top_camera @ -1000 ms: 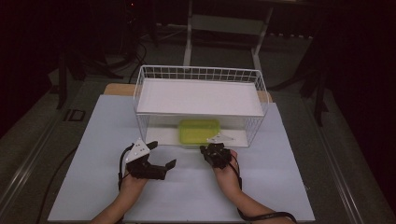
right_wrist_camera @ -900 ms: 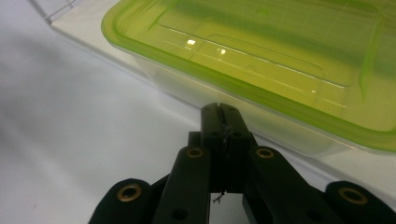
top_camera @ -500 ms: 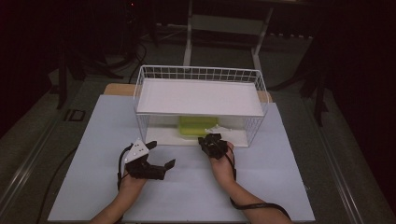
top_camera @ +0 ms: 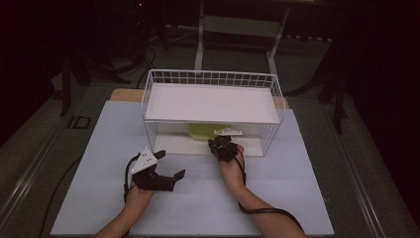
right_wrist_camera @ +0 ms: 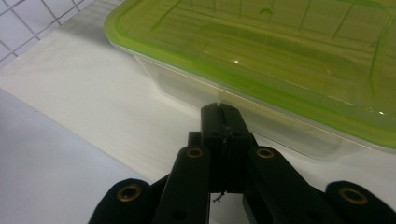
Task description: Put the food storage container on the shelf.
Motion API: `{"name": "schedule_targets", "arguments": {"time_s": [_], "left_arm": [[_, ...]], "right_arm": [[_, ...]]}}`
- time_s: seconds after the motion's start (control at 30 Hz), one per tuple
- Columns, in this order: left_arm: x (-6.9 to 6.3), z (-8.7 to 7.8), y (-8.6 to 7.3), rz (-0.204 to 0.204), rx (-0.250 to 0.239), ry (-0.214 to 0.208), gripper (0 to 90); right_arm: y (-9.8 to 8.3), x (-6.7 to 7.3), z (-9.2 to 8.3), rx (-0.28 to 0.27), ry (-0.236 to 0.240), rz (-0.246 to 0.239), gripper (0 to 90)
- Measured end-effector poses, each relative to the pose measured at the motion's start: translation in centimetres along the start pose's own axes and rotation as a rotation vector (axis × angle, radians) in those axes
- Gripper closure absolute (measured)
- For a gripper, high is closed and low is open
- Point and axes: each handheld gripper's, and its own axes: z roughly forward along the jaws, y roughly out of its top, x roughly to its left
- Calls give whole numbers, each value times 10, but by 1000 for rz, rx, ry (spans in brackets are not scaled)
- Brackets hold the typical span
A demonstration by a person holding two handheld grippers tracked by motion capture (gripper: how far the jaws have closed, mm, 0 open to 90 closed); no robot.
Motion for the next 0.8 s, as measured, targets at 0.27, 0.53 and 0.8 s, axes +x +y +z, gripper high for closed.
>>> {"name": "schedule_targets", "arguments": {"time_s": [0.27,0.53,0.8], "left_arm": [[-1,2,0,3,9,-10,3],[-1,2,0,-7,5,-20,3],[-6,1,4,9,-4,-48,3]], "right_arm": [[4,1,1,15,-3,5,898],[0,6,-6,-1,23,-19,856],[-6,17,-40,-31,79,-63,749]]}}
